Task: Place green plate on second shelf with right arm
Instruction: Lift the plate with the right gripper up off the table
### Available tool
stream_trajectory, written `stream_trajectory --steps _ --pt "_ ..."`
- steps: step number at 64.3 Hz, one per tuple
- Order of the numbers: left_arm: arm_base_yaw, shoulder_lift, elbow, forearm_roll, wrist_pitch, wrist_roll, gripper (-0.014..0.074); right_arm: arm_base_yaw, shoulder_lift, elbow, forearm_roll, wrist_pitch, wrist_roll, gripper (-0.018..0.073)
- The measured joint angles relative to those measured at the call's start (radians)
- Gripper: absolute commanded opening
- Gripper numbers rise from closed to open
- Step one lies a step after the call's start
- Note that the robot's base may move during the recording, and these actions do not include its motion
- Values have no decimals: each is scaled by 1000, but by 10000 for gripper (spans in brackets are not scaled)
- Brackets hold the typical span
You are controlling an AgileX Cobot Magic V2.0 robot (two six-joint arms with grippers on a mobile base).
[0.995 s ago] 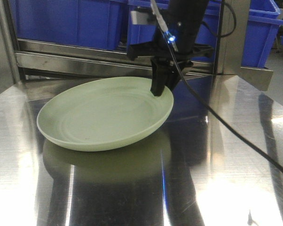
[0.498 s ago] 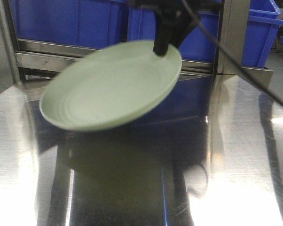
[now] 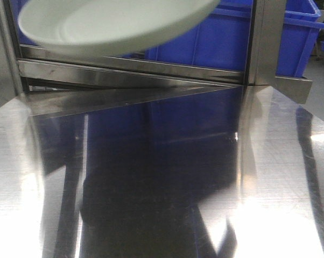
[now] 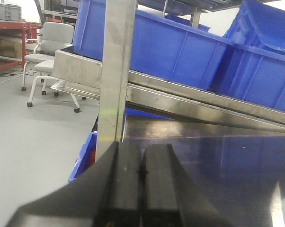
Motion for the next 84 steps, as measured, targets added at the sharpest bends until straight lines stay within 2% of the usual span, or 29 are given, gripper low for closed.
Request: stream_trajectory --steps 10,22,49,67,84 --pt "0 0 0 0 0 0 130 0 -105 48 -4 -33 3 57" --pt "0 0 0 0 0 0 130 0 -283 188 -66 -182 3 57" --pt "0 0 0 0 0 0 130 0 -697 791 -95 -604 7 57" --pt "0 0 0 0 0 0 130 0 -909 1065 -95 -662 154 57" --pt "0 0 0 0 0 0 130 0 -1054 1245 -141 -763 177 57"
